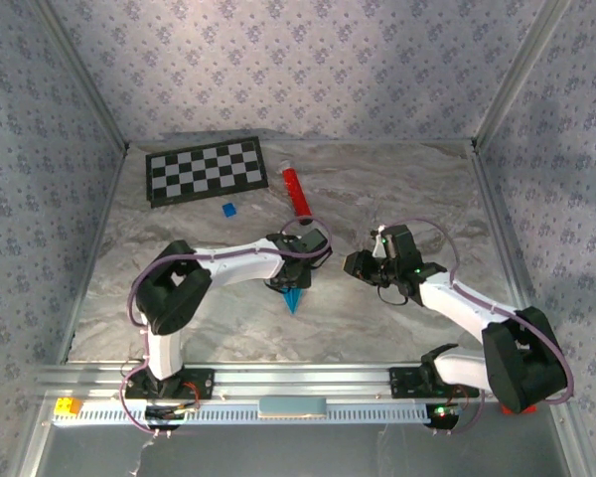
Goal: Fold a paper plane with a square sheet of paper (pick it up from the middle)
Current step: Move a paper plane to the center of the table, then reset both arms
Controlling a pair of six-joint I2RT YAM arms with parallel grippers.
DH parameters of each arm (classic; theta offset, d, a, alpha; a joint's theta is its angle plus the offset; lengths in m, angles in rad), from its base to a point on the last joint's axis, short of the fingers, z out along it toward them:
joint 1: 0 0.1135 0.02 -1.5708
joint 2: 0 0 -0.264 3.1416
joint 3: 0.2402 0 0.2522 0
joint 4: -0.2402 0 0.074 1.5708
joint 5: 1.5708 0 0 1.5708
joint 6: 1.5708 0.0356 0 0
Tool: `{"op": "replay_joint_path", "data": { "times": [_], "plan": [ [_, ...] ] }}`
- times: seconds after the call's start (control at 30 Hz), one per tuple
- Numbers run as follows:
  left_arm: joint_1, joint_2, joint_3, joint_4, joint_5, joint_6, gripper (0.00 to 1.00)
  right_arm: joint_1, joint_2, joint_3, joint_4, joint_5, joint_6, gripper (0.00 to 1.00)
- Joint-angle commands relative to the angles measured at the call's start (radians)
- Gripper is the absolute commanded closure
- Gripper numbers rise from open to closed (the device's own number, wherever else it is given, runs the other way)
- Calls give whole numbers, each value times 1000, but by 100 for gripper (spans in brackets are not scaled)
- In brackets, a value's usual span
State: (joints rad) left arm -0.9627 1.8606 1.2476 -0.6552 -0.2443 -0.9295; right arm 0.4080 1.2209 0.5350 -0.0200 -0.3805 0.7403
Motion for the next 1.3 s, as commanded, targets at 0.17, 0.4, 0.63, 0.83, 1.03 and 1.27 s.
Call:
{"op": "replay_joint_path", "data": {
  "times": [0.17, 0.4, 0.63, 0.83, 1.03, 1.27],
  "plan": [
    [-6, -121, -12, 0, -37, 7, 48, -22, -45, 21, -74, 41, -45, 70],
    [-4, -255, -65, 25, -127, 59, 44, -47, -122, 80, -184, 147, -143, 65],
    [63, -479, -239, 77, -253, 88, 33, -107, -219, 167, -315, 388, -325, 41],
    [186, -658, -394, 138, -327, 195, 19, -157, -180, 127, -161, 710, -475, 33],
    [358, -779, -499, 196, -454, 349, 10, -247, 25, 57, 136, 785, -677, 18],
    [538, -866, -714, 535, -521, 556, 0, -362, 198, -54, 577, 473, -835, 20]
  ]
}}
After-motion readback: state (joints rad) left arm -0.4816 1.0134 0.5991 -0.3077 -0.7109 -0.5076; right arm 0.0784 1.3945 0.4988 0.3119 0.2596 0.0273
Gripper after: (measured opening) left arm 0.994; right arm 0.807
